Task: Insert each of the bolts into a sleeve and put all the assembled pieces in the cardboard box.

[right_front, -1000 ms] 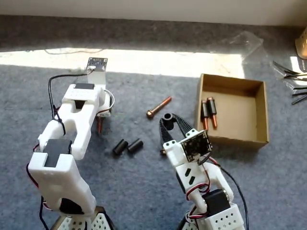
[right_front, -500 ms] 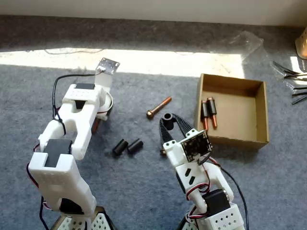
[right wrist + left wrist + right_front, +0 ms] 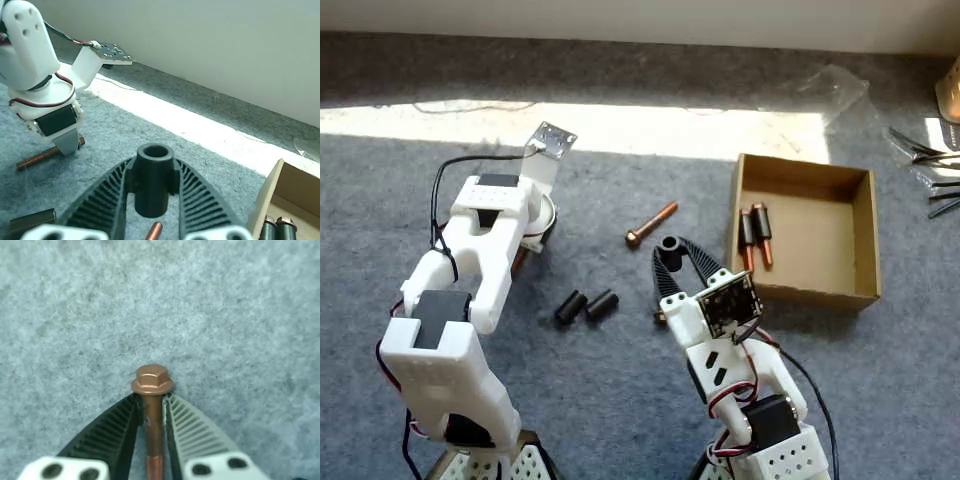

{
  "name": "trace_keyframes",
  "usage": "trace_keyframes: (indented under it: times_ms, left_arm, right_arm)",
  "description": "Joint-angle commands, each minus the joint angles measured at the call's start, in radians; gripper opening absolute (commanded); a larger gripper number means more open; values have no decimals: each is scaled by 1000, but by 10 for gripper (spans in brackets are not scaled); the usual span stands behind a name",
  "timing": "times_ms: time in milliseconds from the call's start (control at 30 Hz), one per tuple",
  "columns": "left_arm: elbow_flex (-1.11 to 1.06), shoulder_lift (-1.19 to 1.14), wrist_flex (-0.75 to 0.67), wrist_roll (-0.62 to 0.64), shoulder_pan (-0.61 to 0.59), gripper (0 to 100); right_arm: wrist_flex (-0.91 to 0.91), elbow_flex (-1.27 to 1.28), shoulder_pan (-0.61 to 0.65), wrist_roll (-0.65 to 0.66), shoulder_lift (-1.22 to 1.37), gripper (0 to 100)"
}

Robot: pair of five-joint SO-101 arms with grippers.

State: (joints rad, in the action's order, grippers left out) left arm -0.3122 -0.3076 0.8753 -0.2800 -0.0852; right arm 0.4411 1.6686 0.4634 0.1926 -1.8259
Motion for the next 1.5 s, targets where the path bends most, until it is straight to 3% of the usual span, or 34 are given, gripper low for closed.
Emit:
trace_keyframes:
  times_ms: [0, 467, 867, 1133, 1467]
  left_arm:
    - [7, -7, -9, -9, 16, 5]
    - [13, 4, -5, -8, 16, 5]
    - [4, 165, 124, -2, 73, 5]
    - [10, 173, 120, 311, 68, 5]
    - [13, 170, 117, 463, 68, 5]
  right_arm:
    - [-2, 147, 8, 12, -13, 5]
    - [-1, 147, 8, 12, -13, 5]
    - [-1, 147, 8, 12, -13, 5]
    - [-1, 147, 8, 12, -13, 5]
    - [-1, 147, 8, 12, -13, 5]
